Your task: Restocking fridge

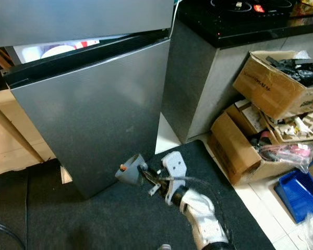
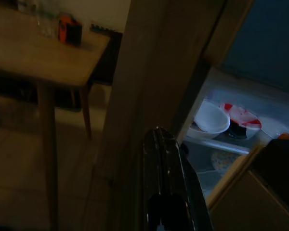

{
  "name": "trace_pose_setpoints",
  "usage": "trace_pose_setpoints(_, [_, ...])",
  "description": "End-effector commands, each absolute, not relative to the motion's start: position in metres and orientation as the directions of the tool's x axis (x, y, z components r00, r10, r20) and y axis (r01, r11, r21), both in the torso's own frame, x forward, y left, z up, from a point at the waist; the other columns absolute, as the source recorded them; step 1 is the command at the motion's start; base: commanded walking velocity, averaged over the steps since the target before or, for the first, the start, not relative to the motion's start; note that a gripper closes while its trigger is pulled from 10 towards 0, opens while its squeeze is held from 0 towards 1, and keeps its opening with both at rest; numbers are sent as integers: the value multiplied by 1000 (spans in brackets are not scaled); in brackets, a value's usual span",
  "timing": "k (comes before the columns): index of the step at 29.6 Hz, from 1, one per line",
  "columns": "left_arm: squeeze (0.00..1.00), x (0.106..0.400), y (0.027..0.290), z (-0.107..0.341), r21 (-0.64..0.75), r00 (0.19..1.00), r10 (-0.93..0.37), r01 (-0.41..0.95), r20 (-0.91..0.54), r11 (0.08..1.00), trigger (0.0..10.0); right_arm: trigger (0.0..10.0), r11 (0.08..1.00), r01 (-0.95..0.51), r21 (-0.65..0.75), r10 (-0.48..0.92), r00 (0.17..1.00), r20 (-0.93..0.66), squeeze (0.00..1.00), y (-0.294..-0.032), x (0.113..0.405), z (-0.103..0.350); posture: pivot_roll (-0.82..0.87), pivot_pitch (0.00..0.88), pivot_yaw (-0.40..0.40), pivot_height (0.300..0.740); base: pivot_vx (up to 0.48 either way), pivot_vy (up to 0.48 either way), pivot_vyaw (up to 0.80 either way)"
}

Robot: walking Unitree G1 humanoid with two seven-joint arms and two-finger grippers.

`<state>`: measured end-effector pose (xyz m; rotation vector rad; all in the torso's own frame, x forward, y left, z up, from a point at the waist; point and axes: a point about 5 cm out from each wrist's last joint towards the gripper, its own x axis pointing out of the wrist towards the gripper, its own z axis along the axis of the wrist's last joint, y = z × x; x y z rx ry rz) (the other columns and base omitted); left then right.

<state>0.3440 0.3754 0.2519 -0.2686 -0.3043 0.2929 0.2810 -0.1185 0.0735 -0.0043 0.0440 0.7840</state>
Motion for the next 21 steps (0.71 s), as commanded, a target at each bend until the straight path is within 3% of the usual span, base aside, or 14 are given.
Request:
trace_pose_setpoints(1, [0,344,377,247,-294,927,316,-251,199,922,10000,10000,706,-707,31,707,703,-77,0,-122,272,66,-130,262,-21,740,0,0,0])
trace_pose_setpoints(12, [0,359,358,261,-256,949,238,-183,207,949,10000,10000,721,-692,34,691,715,-106,0,-134,256,63,-189,318,-25,740,0,0,0])
trace_pose_setpoints(21, [0,385,303,292,-143,949,-107,155,298,977,10000,10000,740,-672,27,670,733,-113,0,-140,254,68,-195,310,-14,740,0,0,0])
